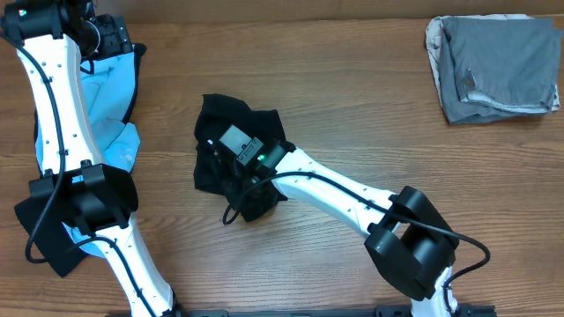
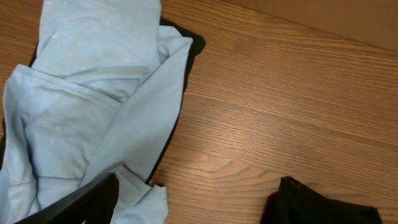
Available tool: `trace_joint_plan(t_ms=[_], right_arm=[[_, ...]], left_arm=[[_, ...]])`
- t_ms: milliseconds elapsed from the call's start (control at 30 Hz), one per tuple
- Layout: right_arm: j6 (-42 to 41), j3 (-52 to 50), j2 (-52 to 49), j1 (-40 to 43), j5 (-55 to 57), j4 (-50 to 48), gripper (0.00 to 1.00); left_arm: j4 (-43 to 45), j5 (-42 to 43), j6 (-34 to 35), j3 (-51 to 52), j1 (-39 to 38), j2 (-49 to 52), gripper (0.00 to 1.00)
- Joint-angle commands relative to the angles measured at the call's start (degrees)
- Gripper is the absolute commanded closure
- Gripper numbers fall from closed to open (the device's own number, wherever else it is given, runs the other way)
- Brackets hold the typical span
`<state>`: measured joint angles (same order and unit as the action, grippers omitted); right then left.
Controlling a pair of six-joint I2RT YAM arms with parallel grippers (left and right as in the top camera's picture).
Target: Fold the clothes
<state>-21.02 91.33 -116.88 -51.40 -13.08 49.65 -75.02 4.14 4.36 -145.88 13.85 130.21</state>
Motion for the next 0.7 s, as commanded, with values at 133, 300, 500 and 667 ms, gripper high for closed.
trace_joint_plan(t_ms=[133,300,500,667], right_arm=[[4.5,2.1,-0.2,1.0,-6.0,0.2,0.83],[6.8,4.8,1.2,5.3,-2.2,1.5,0.59],[14.7,4.8,0.8,7.6,-0.8,-0.2,0.52],[19.8,4.6,-0.2,7.3,0.6,-2.1,0.49]], left_arm=[[-0.2,1.9,0.4,-0.4,-0.8,-0.2,0.16],[0.0,1.9,0.4,-0.4,-1.0,-0.2,0.16],[0.3,1.9,0.4,-0.4,-1.1,-0.2,0.16],[0.2,1.9,0.4,-0.4,-1.1,-0.1,0.16]])
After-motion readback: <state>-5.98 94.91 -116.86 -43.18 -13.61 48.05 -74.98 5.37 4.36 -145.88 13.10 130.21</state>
